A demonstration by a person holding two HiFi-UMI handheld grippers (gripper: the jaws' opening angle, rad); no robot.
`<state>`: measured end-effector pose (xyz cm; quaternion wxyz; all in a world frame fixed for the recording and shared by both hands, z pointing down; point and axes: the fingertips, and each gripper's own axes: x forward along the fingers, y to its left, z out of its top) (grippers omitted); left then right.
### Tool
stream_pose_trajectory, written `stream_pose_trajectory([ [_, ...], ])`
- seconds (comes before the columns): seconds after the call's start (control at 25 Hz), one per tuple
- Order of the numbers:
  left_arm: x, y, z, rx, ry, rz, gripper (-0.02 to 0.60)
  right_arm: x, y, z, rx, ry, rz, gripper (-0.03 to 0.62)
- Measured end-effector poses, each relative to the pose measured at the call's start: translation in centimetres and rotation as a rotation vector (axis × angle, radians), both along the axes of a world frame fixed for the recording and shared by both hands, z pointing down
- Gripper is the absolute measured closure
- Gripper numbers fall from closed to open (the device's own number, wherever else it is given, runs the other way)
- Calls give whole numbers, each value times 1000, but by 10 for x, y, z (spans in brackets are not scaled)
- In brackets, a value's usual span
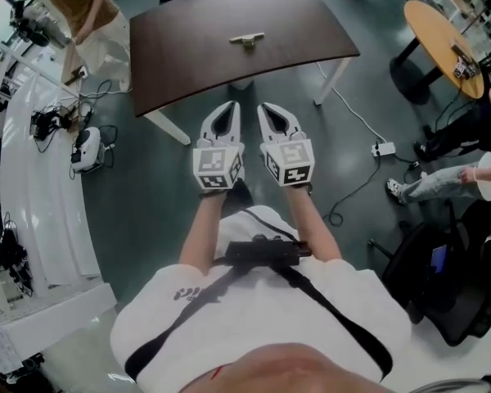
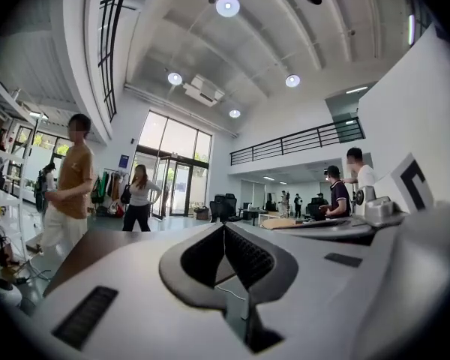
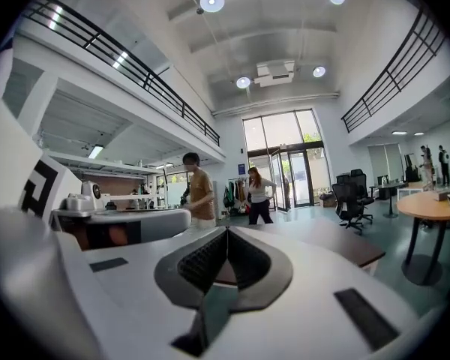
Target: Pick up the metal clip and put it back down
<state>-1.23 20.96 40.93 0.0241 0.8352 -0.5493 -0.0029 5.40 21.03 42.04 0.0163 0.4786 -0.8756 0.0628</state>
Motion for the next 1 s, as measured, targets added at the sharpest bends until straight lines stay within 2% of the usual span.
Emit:
stream_pose_trajectory([
  [0.16,-16,-76,-19,47,-11,11,568,-15,-76,-17,23,4,18,588],
  [0.4,-60,-187,-49,89,1,32,568,-66,-195,-43,56,4,12,588],
  [0.6,-104,-256,-60,95,44,40,568,-103,-267,-58,78,15,30,588],
  [0.72,-119,-287,-46,60,70,38,568,-103,-292,-44,42,33,53,588],
  [1.0,-121,-344,-9,-17,99,30,568,-80,-347,4,-56,46,96,588],
])
